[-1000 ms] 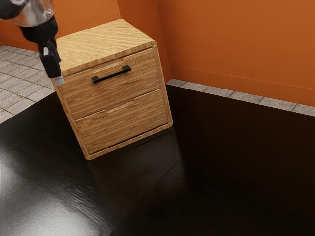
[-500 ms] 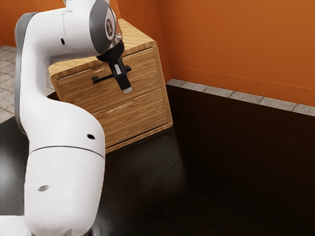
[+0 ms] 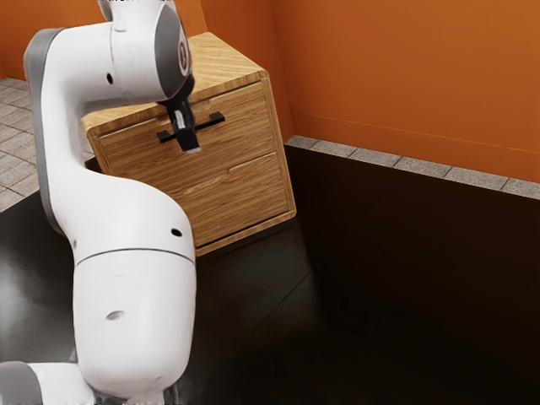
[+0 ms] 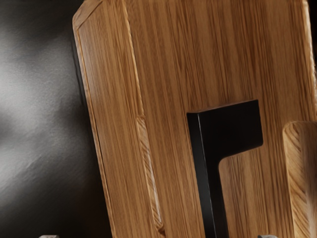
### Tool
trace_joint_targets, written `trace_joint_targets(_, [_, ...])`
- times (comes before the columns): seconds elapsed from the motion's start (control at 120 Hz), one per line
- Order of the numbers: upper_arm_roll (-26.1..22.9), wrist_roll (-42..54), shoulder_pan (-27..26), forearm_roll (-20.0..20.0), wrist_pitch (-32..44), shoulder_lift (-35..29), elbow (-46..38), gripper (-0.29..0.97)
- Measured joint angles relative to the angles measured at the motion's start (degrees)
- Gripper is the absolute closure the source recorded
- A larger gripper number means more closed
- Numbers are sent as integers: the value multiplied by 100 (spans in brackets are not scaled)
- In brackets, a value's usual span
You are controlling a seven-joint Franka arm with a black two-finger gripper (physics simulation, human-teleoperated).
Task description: Pull the drawer handle with one arm to open the drawer
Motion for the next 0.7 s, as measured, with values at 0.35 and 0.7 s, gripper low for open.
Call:
trace_joint_targets(0.35, [-165,492,144,-247,141,-21,9,36])
trace_joint_targets(0.7, [-227,786,157,-324,242,-43,16,48])
